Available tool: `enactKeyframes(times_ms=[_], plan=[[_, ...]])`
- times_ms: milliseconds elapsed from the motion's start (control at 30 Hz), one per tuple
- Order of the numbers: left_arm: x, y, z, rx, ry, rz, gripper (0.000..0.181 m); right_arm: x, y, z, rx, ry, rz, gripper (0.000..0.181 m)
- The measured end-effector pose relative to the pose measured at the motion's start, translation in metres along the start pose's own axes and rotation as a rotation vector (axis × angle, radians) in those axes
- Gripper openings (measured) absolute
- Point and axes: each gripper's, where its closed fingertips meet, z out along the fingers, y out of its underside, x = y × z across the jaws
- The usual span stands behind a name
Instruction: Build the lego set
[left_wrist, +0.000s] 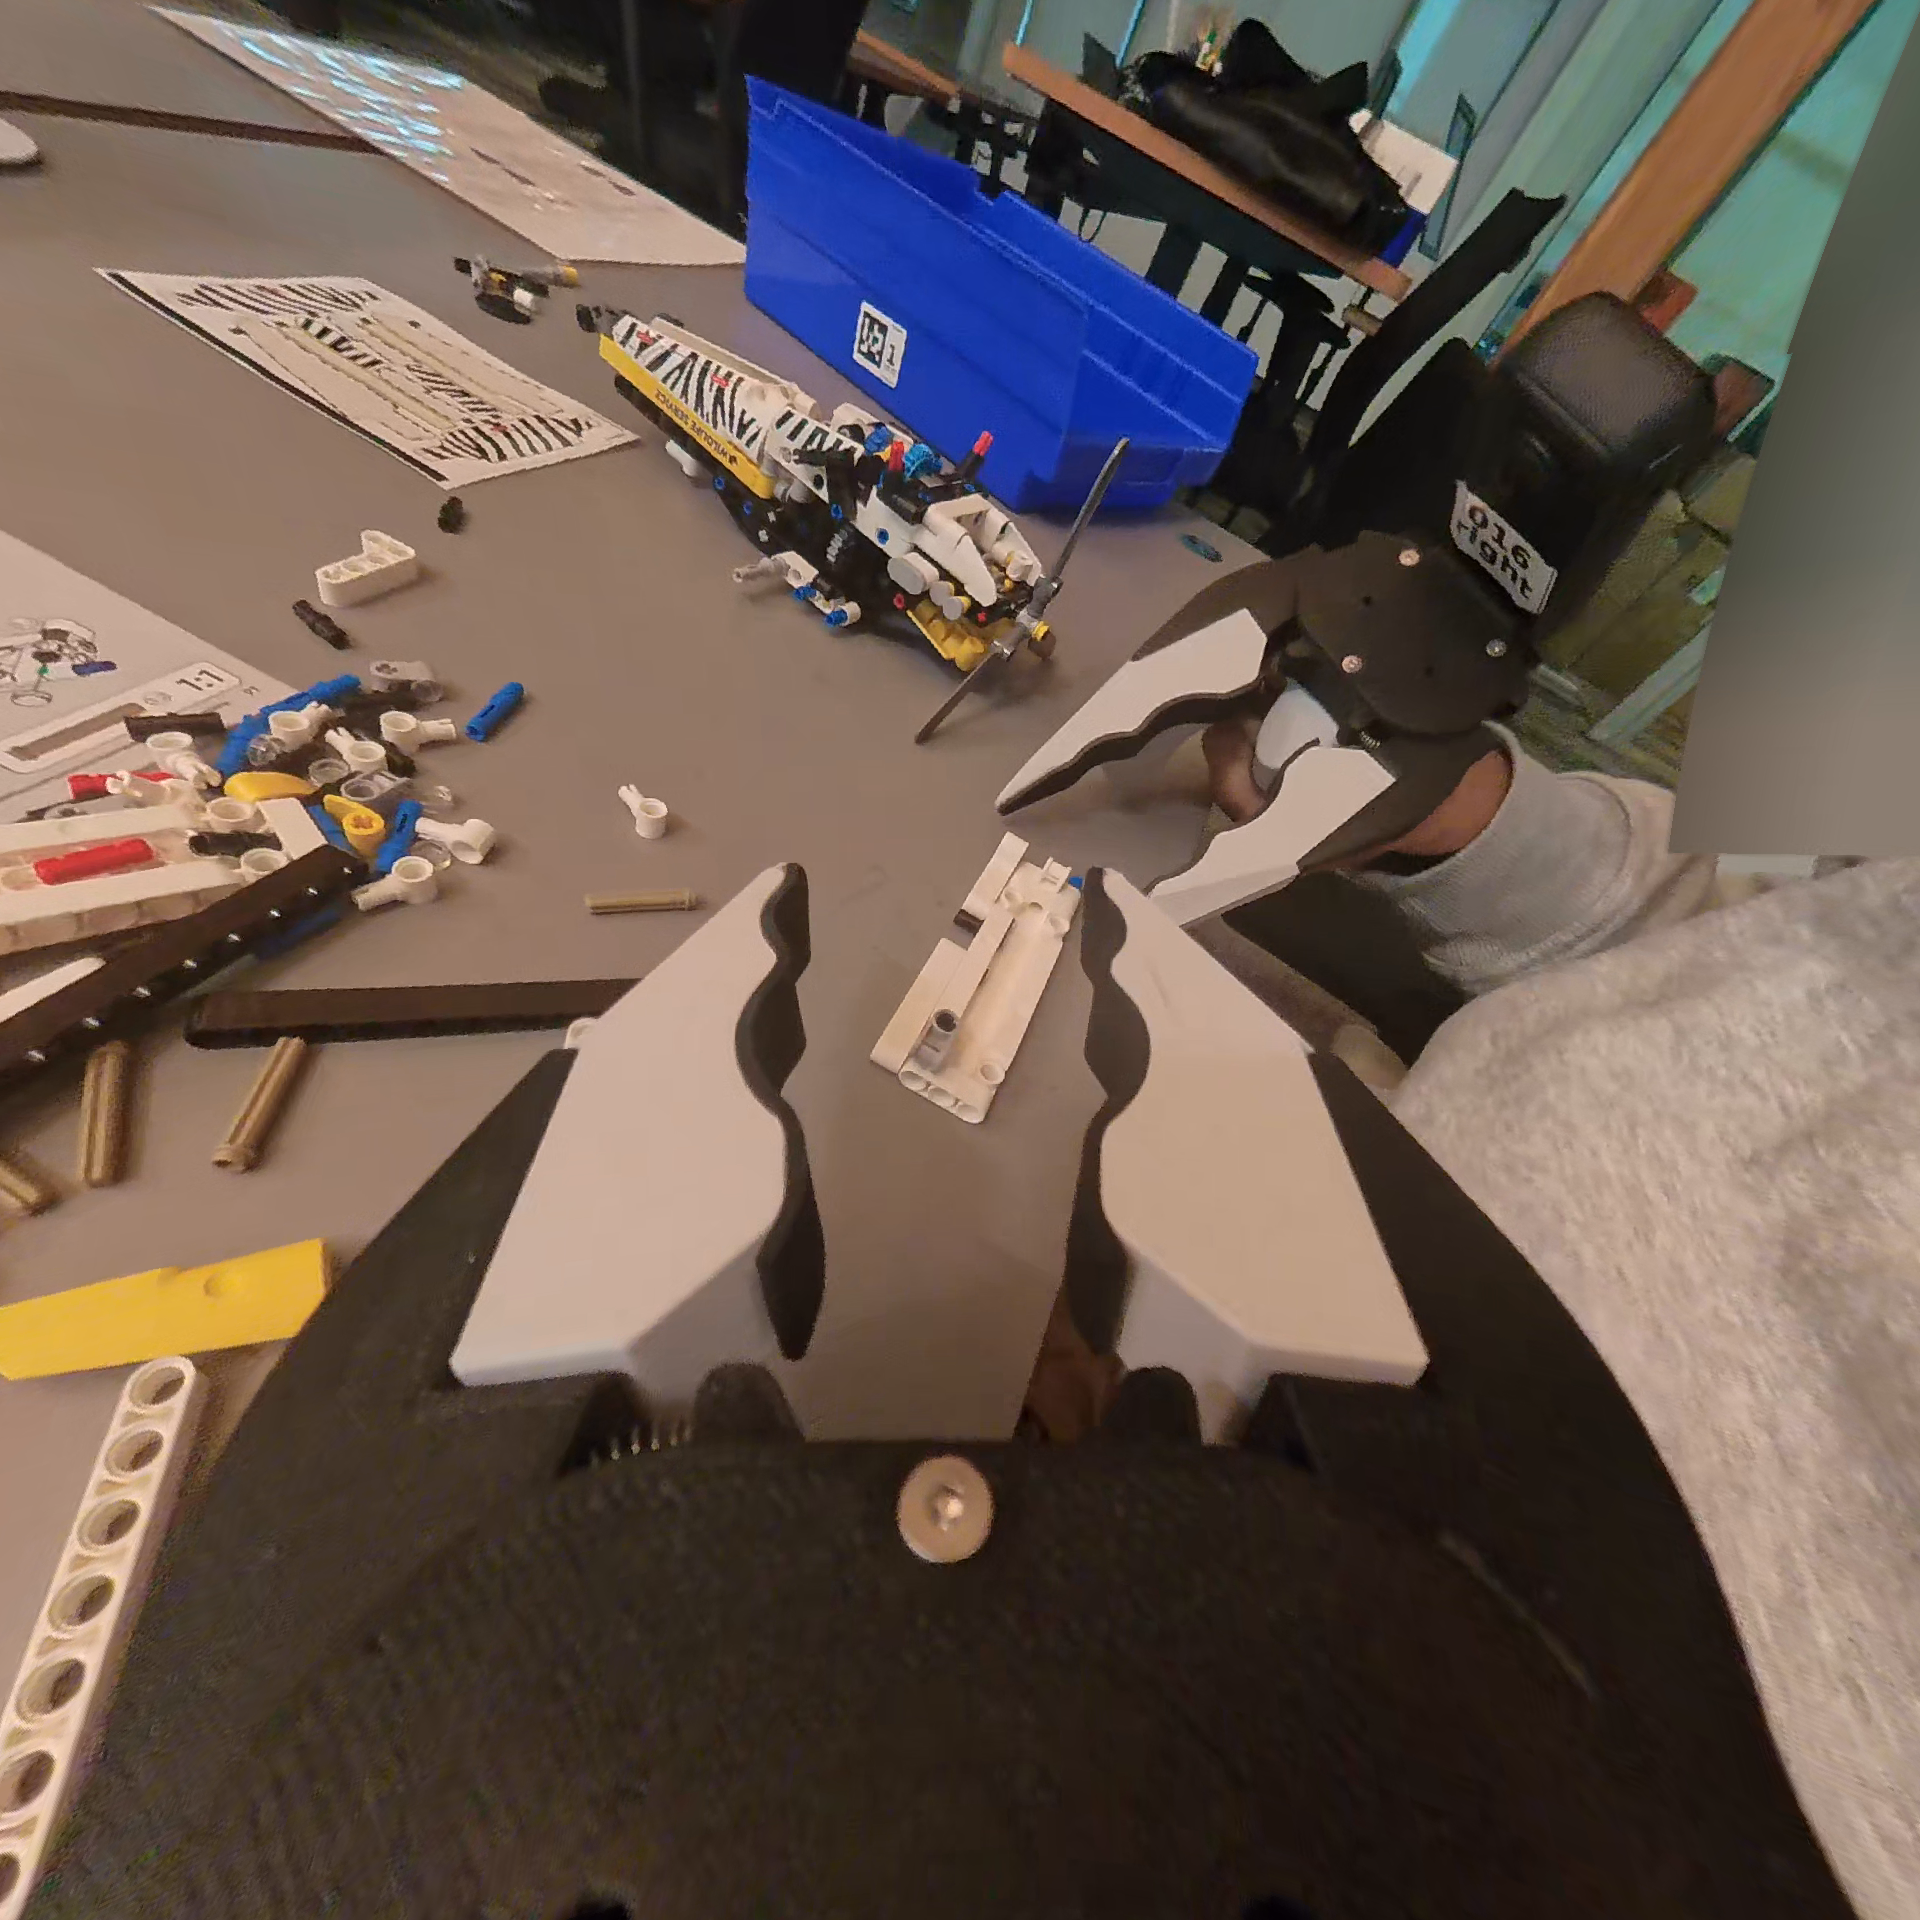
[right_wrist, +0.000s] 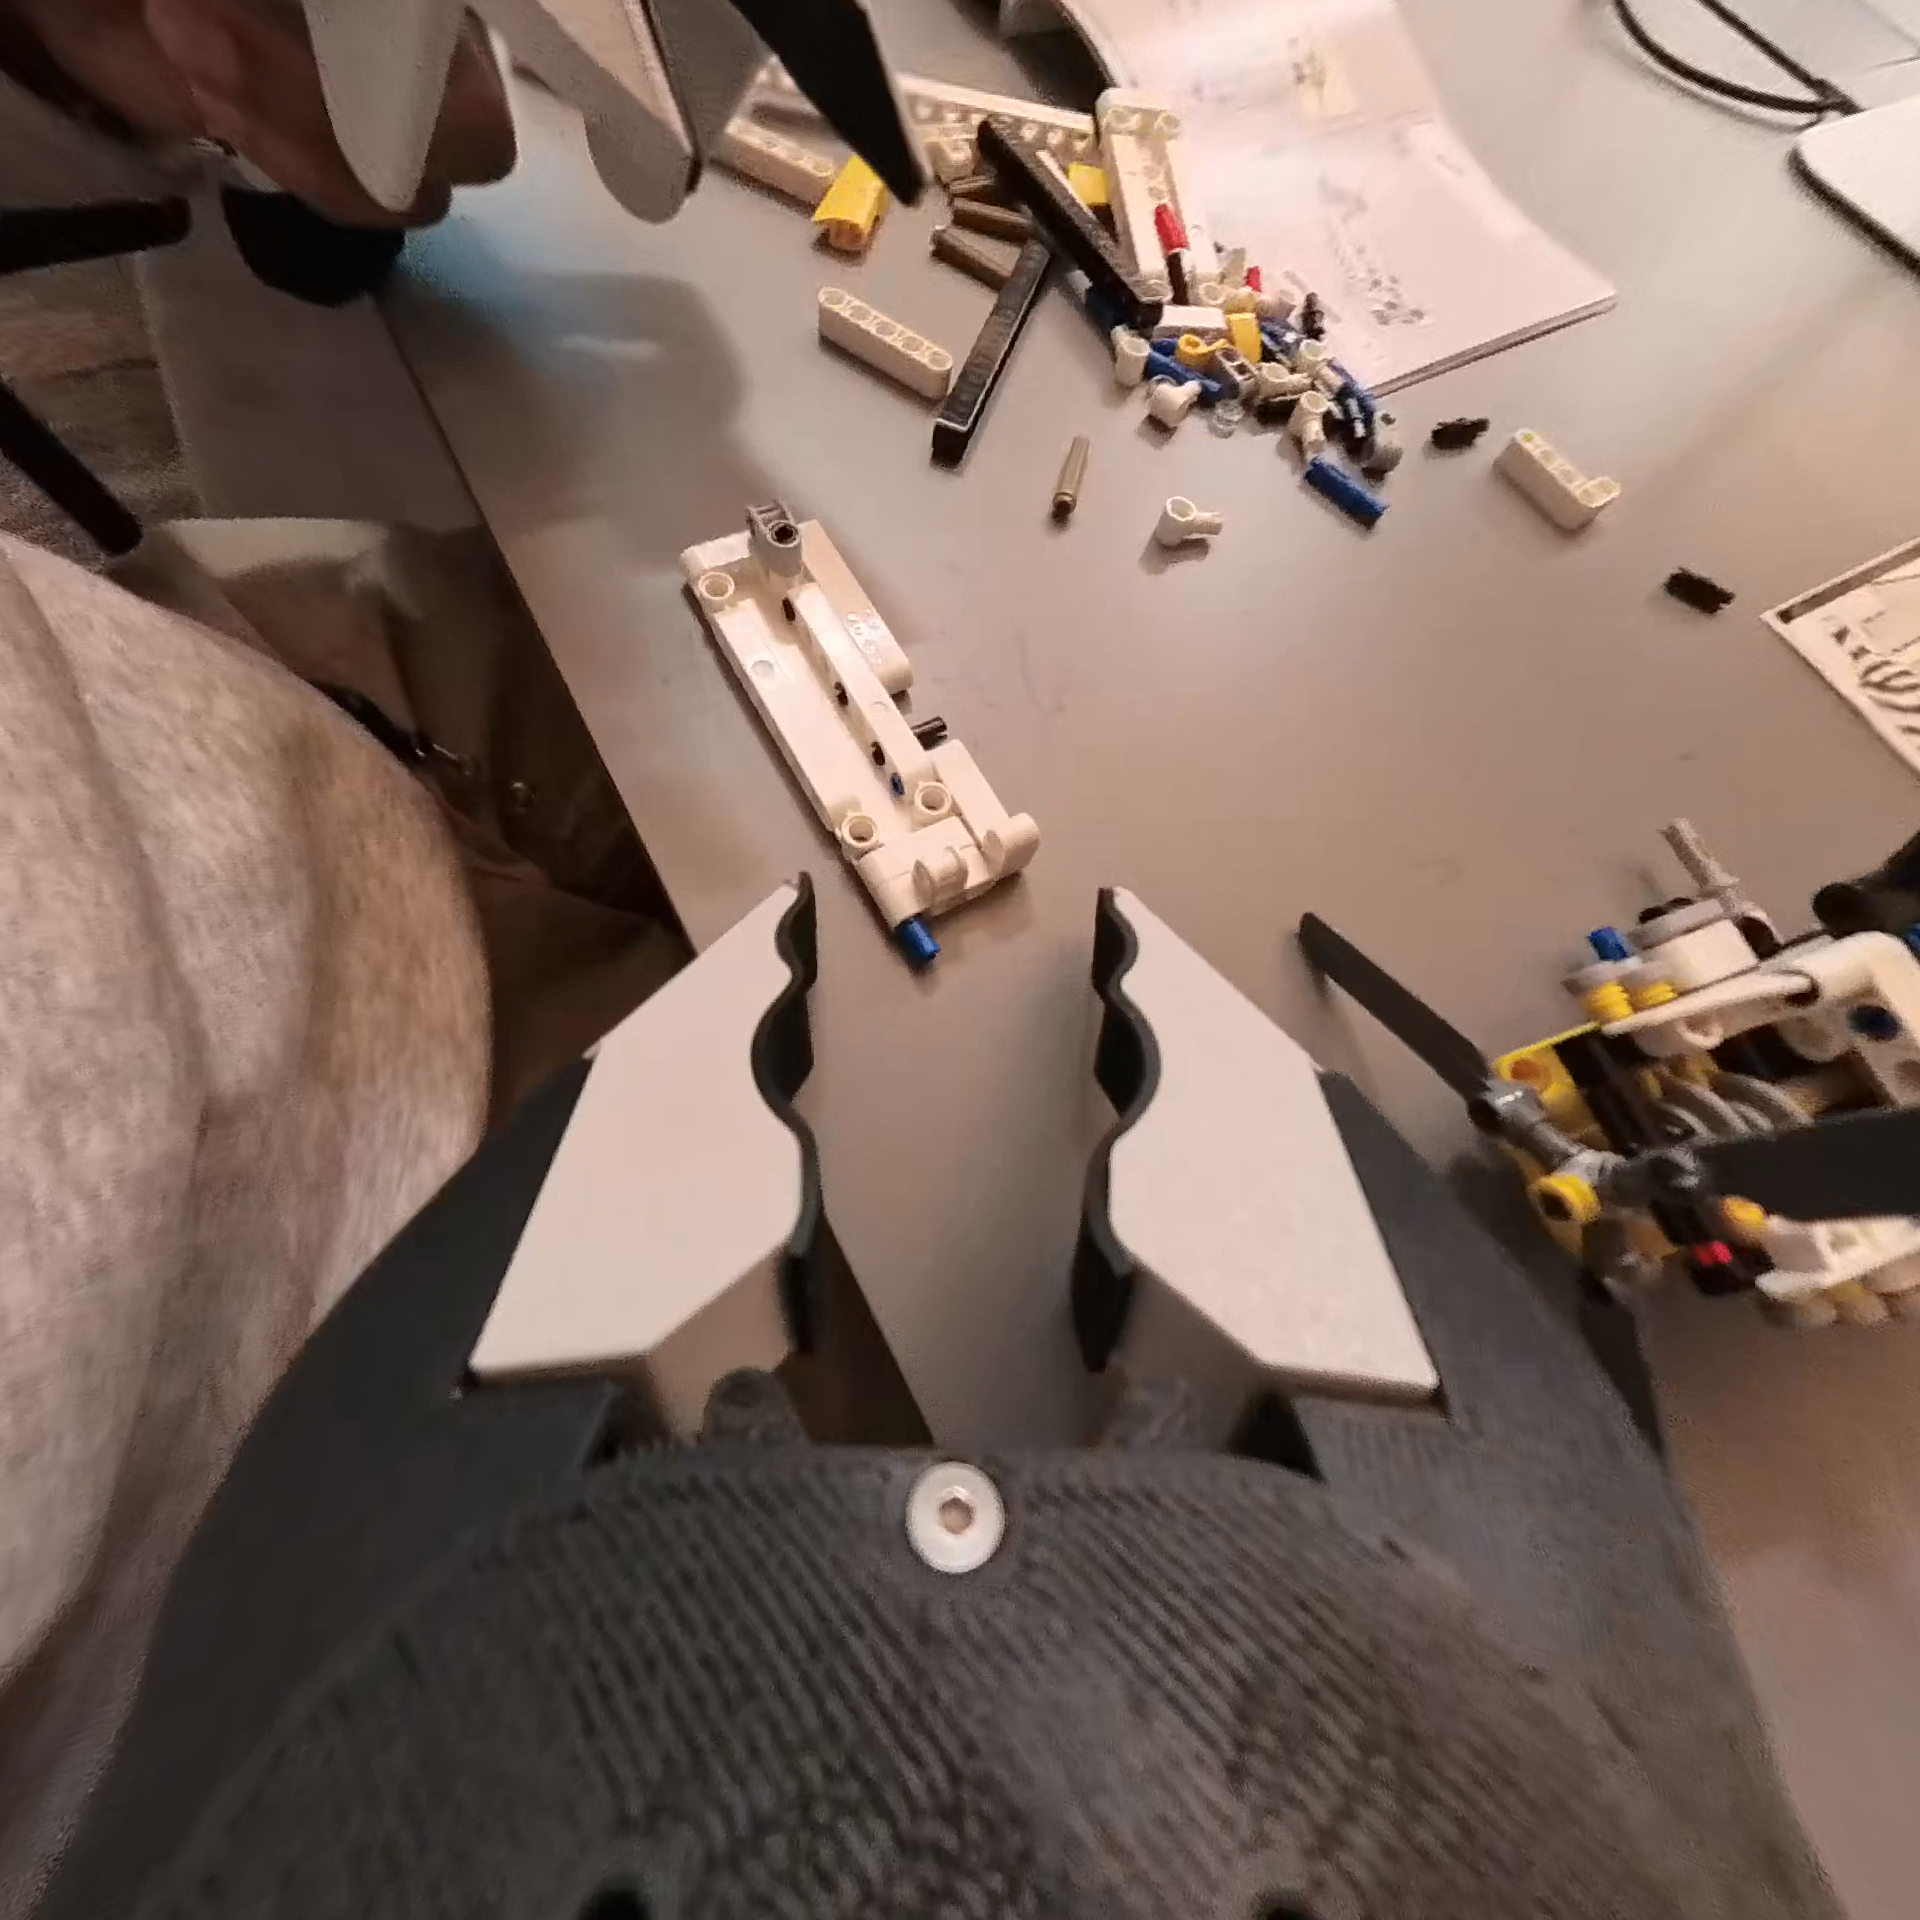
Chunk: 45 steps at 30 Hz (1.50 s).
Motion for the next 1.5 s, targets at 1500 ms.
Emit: enactKeyframes(times_ms=[1500], plan=[[-0.015,0.030,0.005,-0.128,-0.153,0.066,0.040,0.032,-0.035,-0.003,0.220,0.143,0.172,0.031]])
